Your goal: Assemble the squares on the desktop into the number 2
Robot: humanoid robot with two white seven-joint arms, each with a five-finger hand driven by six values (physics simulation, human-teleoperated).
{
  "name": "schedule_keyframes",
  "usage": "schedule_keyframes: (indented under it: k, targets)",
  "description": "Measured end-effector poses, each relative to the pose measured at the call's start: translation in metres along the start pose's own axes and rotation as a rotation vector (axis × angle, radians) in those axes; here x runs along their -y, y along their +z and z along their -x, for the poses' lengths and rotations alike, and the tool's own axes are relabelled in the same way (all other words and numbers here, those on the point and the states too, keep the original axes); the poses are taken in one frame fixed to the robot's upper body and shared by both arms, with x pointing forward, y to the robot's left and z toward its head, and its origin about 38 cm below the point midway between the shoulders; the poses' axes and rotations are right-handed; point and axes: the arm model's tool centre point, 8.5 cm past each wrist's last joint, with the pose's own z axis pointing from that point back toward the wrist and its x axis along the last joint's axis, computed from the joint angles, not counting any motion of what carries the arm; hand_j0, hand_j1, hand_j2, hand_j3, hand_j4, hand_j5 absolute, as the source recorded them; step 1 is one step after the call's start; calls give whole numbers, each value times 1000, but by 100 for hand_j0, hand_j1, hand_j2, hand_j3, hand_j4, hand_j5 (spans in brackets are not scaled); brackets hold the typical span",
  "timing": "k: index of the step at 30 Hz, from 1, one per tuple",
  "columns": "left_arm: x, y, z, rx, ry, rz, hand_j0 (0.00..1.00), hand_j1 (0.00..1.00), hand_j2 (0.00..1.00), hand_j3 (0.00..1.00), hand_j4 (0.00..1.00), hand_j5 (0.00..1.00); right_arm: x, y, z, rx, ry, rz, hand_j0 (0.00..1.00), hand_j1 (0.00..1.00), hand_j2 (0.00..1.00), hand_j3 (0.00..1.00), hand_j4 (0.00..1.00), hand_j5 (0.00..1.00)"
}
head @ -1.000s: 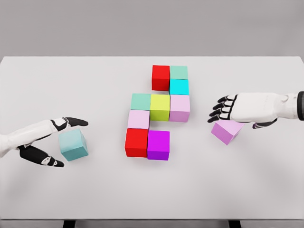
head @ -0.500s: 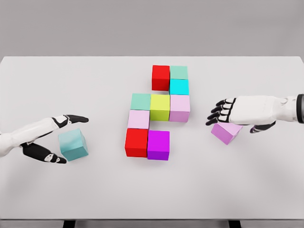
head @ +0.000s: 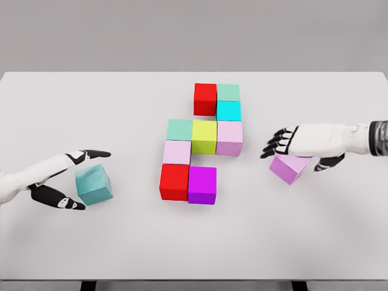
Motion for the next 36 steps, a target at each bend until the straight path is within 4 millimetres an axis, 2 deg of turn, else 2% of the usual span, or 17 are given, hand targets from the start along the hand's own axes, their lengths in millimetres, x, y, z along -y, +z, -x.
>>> schedule_keyframes:
  k: [10, 31, 33, 36]
  targets:
    - [2, 0, 3, -5, 7, 2, 100, 100, 100, 100, 100, 100, -6, -6, 13, -22, -43, 4, 100, 100, 100, 100, 100, 100]
    - [2, -4, 3, -16, 33, -11, 100, 100, 100, 100, 100, 100, -19, -20, 15, -9, -79, -15, 100, 100, 100, 100, 100, 100]
    - [3, -4, 6, -41, 47, -11, 100, 100, 100, 100, 100, 100, -20, -21, 16, -9, -82, -17, 91, 91, 91, 91, 91, 91]
    - [3, -4, 8, -63, 66, -14, 100, 100, 100, 100, 100, 100, -21, -21, 16, -9, -83, -19, 84, 84, 84, 84, 84, 84]
